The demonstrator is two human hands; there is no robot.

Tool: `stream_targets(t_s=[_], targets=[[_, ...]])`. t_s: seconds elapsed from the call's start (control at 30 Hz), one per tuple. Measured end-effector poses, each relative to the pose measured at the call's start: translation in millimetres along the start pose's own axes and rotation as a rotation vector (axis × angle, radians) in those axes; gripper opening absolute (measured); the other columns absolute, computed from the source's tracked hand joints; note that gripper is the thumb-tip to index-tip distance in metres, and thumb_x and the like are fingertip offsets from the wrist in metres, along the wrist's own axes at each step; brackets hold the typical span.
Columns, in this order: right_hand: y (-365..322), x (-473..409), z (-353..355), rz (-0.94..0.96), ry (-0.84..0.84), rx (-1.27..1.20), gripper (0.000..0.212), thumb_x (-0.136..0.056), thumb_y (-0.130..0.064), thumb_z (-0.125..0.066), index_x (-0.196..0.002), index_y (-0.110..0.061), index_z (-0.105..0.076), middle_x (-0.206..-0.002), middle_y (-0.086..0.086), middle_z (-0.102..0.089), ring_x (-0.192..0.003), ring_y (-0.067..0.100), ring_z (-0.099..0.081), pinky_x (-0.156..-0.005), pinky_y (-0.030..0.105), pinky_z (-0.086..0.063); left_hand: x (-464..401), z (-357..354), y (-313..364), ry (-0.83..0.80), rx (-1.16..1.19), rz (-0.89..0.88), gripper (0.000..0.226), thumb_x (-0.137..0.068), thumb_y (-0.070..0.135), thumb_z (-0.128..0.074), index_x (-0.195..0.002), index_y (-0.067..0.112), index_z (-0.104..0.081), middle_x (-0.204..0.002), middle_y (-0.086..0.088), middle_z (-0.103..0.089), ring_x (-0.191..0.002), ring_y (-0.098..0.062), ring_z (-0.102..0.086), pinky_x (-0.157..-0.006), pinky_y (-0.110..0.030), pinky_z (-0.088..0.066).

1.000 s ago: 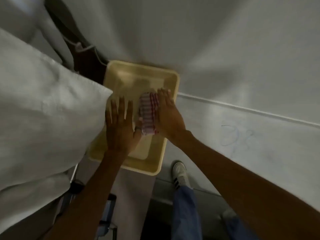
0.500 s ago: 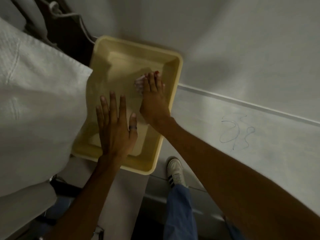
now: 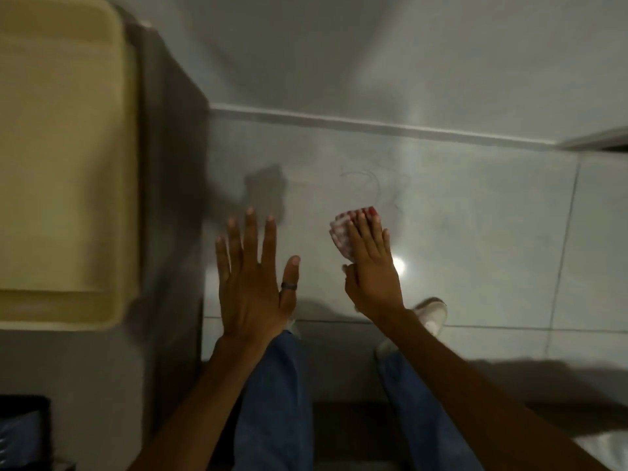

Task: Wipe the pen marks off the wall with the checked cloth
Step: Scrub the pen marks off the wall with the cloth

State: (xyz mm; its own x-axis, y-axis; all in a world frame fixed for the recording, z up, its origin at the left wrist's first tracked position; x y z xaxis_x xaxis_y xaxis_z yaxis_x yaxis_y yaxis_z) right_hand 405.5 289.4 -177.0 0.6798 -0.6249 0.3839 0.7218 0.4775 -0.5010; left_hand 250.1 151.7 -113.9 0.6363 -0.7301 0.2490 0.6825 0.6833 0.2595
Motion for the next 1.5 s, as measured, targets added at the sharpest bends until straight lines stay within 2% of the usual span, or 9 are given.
stream_targets(t_s=[0.37, 0.57, 0.73, 0.87, 1.03, 1.17, 1.27, 1.37, 1.5], targets=[[267, -31, -107, -0.228, 0.063, 0.081, 0.076, -0.101, -0.012, -0.056, -0.169, -0.013, -0.023, -0.180, 0.011, -0.012, -0.168, 0.031, 0.004, -0.138, 0.052, 0.001, -67, -302, 68, -0.120, -0.020, -0.143, 0.077, -0.108, 0.056, -0.027, -0.172, 0.015, -0.025, -0.181, -0.017, -0.014, -0.168, -0.042, -0.008, -0.136, -0.059, -0.007], [317, -80, -168, -0.180, 0.080, 0.199, 0.074, -0.111, -0.045, -0.029, -0.170, -0.009, -0.005, -0.180, 0.015, -0.001, -0.168, 0.030, 0.004, -0.138, 0.045, 0.005, -128, -398, 41, -0.035, -0.055, -0.126, 0.070, -0.111, 0.048, -0.034, -0.173, 0.016, -0.024, -0.181, -0.018, -0.014, -0.168, -0.045, -0.010, -0.135, -0.064, -0.011], [323, -169, -140, -0.016, 0.255, 0.323, 0.074, -0.111, -0.051, -0.026, -0.170, -0.009, -0.009, -0.180, 0.015, -0.007, -0.168, 0.030, -0.004, -0.138, 0.050, -0.006, -136, -422, 24, 0.164, -0.111, -0.191, 0.068, -0.112, 0.051, -0.033, -0.173, 0.022, -0.023, -0.181, -0.014, -0.018, -0.168, -0.042, -0.014, -0.136, -0.058, -0.008], [333, -231, -98, -0.194, 0.303, 0.288, 0.072, -0.112, -0.052, -0.015, -0.170, -0.012, -0.004, -0.180, 0.013, 0.001, -0.168, 0.030, 0.001, -0.138, 0.049, -0.002, -136, -422, 26, 0.198, -0.086, -0.206, 0.069, -0.111, 0.053, -0.033, -0.172, 0.023, -0.025, -0.181, -0.012, -0.018, -0.168, -0.040, -0.014, -0.136, -0.057, -0.009], [324, -190, -126, 0.303, 0.055, 0.493, 0.073, -0.111, -0.052, -0.018, -0.170, -0.010, -0.012, -0.179, 0.017, -0.008, -0.168, 0.033, -0.006, -0.136, 0.055, -0.013, -135, -421, 23, 0.190, -0.061, -0.198, 0.071, -0.109, 0.053, -0.036, -0.172, 0.022, -0.028, -0.181, -0.013, -0.021, -0.167, -0.041, -0.016, -0.136, -0.060, -0.012], [345, -208, -90, -0.056, 0.190, 0.416, 0.075, -0.109, -0.056, -0.013, -0.170, -0.013, -0.009, -0.180, 0.014, -0.007, -0.168, 0.032, -0.003, -0.138, 0.054, -0.007, -135, -421, 26, 0.212, -0.072, -0.202, 0.071, -0.109, 0.055, -0.035, -0.171, 0.021, -0.029, -0.180, -0.014, -0.022, -0.167, -0.042, -0.019, -0.135, -0.058, -0.012], [328, -215, -106, 0.236, 0.094, 0.508, 0.070, -0.110, -0.052, -0.016, -0.170, -0.016, -0.011, -0.180, 0.013, -0.010, -0.168, 0.031, -0.005, -0.137, 0.056, -0.011, -136, -421, 28, 0.239, -0.081, -0.211, 0.071, -0.109, 0.056, -0.035, -0.171, 0.021, -0.030, -0.179, -0.015, -0.024, -0.166, -0.042, -0.022, -0.135, -0.057, -0.011], [320, -229, -92, -0.002, 0.205, 0.435, 0.067, -0.112, -0.049, -0.017, -0.171, -0.018, -0.009, -0.181, 0.012, -0.006, -0.169, 0.030, -0.001, -0.138, 0.052, -0.006, -135, -419, 27, 0.249, -0.060, -0.202, 0.072, -0.108, 0.055, -0.038, -0.171, 0.020, -0.031, -0.179, -0.015, -0.025, -0.166, -0.042, -0.022, -0.135, -0.059, -0.013], [277, -248, -110, 0.186, 0.167, 0.408, 0.065, -0.112, -0.048, -0.020, -0.171, -0.019, -0.014, -0.181, 0.009, -0.010, -0.168, 0.029, -0.004, -0.137, 0.053, -0.008, -137, -419, 28, 0.243, -0.056, -0.199, 0.073, -0.107, 0.055, -0.039, -0.171, 0.020, -0.031, -0.179, -0.016, -0.025, -0.166, -0.042, -0.022, -0.135, -0.060, -0.014]])
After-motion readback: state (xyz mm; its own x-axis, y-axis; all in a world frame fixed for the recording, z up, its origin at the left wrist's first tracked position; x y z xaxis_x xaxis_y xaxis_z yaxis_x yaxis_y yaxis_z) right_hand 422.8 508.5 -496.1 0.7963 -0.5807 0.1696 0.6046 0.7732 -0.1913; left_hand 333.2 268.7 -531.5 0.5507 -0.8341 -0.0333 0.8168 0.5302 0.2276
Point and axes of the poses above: each hand's wrist, its own x-axis away from the middle knuckle, its own z-axis out of the back of the hand, y = z × x, the point moved 6 cm from there along -x, towards the middle knuckle
